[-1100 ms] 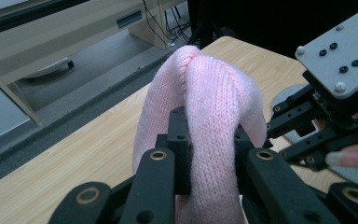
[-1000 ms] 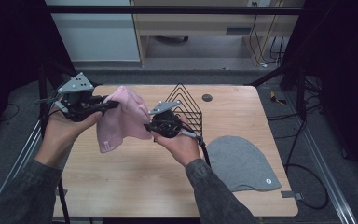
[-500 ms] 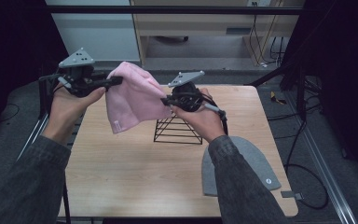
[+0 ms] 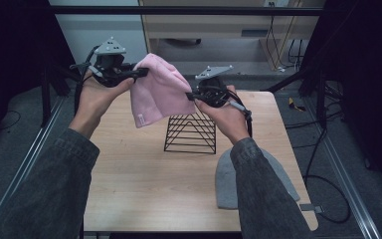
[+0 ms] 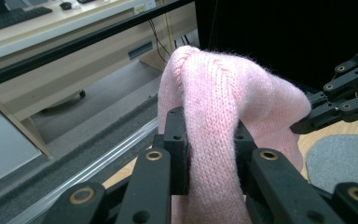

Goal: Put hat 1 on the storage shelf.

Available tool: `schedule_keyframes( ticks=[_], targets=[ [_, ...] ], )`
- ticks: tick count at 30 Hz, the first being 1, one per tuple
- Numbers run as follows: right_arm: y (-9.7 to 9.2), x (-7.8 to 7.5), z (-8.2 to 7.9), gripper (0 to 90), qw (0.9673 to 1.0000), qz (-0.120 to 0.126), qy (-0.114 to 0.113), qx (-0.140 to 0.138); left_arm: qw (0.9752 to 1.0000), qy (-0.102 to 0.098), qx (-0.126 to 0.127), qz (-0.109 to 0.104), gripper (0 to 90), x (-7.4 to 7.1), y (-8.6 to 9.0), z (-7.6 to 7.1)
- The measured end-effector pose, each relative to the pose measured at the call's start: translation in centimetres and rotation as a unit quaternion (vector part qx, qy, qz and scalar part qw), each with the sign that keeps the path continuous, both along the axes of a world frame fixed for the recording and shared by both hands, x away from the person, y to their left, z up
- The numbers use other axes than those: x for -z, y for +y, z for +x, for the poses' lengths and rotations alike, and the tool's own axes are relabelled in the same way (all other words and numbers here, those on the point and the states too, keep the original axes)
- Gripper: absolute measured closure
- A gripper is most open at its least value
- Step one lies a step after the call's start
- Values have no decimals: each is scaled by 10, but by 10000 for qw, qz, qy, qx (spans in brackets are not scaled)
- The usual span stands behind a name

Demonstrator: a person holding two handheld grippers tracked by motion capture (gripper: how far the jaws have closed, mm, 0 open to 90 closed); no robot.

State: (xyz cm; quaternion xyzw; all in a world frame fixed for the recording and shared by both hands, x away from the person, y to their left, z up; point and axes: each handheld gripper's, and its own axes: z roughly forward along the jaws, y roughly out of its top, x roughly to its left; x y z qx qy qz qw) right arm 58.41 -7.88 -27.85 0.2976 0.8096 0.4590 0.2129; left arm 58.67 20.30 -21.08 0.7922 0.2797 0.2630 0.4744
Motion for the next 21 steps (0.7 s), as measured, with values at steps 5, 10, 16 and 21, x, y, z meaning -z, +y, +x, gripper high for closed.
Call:
schedule_keyframes(
  ticks=[5, 10, 16, 21],
  targets=[
    [-4, 5, 5, 843, 9999, -69, 42, 88, 10000, 31, -27, 13, 753, 7, -8, 12],
    [-9, 5, 6, 842, 9998, -77, 40, 153, 10000, -27, -39, -78, 753, 12, -13, 20],
    [-14, 11, 7, 841, 9997, -145, 46, 197, 10000, 58, -6, -79, 752, 18, -19, 24],
    [-20, 17, 6, 841, 9996, -162, 79, 237, 10000, 81, 39, -32, 751, 22, -27, 26]
  ],
)
